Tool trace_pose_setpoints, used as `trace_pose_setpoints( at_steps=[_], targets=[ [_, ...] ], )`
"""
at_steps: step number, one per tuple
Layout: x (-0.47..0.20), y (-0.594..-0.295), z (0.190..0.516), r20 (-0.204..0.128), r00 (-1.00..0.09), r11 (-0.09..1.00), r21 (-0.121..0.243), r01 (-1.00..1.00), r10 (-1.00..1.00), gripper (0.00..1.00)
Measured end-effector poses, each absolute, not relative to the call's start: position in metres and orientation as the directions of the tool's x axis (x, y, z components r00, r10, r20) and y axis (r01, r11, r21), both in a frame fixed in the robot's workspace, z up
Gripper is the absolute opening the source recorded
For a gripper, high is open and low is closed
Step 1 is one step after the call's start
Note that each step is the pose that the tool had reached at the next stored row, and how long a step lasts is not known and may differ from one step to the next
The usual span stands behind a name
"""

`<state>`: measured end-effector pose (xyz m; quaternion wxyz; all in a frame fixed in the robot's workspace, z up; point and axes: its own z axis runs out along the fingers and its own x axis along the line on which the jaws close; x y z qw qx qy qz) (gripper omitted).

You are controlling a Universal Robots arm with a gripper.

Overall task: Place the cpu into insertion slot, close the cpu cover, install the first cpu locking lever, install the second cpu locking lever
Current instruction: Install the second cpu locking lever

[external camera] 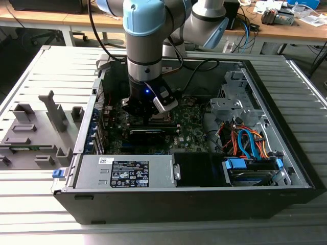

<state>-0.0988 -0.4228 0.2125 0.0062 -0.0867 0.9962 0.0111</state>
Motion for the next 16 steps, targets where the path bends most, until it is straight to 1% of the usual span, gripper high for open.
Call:
trace_pose_setpoints(
  at_steps=[16],
  targets=[
    [-0.1076,-0.4186,0.2085,-0.014,-0.982,0.982,0.021,-0.186,-0.186,0.11]
  ],
)
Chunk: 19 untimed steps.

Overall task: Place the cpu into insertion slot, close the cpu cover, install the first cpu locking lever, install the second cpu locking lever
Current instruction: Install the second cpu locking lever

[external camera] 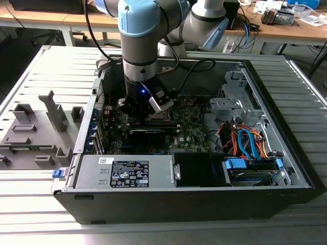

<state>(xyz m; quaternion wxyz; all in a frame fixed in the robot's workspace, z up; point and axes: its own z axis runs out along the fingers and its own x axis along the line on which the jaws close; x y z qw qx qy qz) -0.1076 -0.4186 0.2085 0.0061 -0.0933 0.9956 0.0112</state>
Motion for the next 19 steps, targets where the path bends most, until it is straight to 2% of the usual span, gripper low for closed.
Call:
trace_pose_setpoints(
  at_steps=[19],
  targets=[
    [-0.1080,-0.4101,0.2031,-0.017,-0.982,0.981,0.035,-0.191,-0.190,0.11]
  ],
)
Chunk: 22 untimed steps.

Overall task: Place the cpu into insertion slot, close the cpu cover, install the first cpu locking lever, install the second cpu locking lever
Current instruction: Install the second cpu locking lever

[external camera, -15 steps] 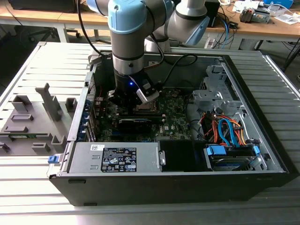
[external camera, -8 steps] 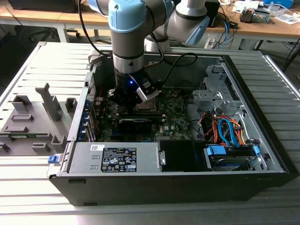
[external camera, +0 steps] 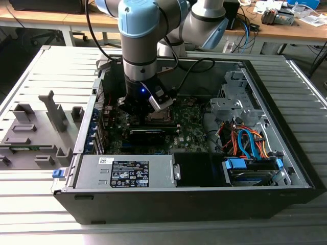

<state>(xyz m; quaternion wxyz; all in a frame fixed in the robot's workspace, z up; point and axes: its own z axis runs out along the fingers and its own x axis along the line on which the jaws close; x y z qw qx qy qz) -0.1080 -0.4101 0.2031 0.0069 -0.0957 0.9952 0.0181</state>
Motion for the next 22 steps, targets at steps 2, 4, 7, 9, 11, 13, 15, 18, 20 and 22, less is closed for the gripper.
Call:
trace_pose_setpoints(
  at_steps=[2,4,7,9,11,13,15,18,20,22],
  targets=[
    [-0.108,-0.410,0.201,-0.016,-0.982,0.981,0.034,-0.190,-0.190,0.11],
    [-0.108,-0.410,0.200,-0.017,-0.982,0.981,0.034,-0.190,-0.190,0.11],
    [-0.108,-0.410,0.212,-0.018,-0.982,0.981,0.035,-0.191,-0.190,0.11],
    [-0.103,-0.410,0.215,-0.018,-0.982,0.981,0.034,-0.190,-0.190,0.11],
    [-0.092,-0.410,0.215,-0.014,-0.982,0.981,0.036,-0.190,-0.190,0.11],
    [-0.084,-0.410,0.216,-0.013,-0.982,0.981,0.037,-0.190,-0.190,0.11],
    [-0.078,-0.410,0.223,-0.012,-0.982,0.981,0.037,-0.190,-0.190,0.11],
    [-0.077,-0.410,0.227,-0.013,-0.982,0.981,0.038,-0.190,-0.190,0.11],
    [-0.077,-0.410,0.227,-0.013,-0.982,0.981,0.038,-0.190,-0.190,0.11],
    [-0.077,-0.410,0.227,-0.013,-0.982,0.981,0.038,-0.190,-0.190,0.11]
  ],
)
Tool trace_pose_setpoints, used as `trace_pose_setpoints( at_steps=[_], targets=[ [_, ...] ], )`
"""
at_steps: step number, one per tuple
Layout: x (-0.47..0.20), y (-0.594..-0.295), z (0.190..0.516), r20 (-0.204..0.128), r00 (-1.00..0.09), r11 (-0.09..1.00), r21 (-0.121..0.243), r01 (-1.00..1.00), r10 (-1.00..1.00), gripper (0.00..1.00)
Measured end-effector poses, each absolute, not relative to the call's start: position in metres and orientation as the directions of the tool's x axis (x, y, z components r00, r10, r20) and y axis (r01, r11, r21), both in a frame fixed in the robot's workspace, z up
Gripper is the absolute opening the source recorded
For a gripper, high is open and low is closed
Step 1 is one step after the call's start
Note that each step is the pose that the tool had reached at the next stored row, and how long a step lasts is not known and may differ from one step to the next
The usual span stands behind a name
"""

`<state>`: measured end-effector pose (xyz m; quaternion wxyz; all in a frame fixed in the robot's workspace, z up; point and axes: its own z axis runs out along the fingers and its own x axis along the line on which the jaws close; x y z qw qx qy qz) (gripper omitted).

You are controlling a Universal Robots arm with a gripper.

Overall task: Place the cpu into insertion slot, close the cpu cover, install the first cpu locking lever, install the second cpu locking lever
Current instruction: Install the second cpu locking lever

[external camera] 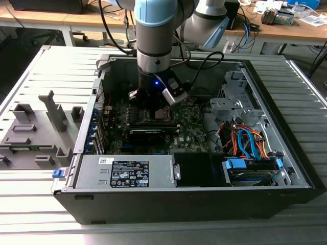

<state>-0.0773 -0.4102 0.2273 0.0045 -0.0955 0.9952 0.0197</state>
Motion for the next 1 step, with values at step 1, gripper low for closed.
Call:
trace_pose_setpoints(
  at_steps=[1],
  targets=[
    [-0.0773,-0.4102,0.2273,-0.013,-0.982,0.981,0.038,-0.190,-0.190,0.11]
  ],
)
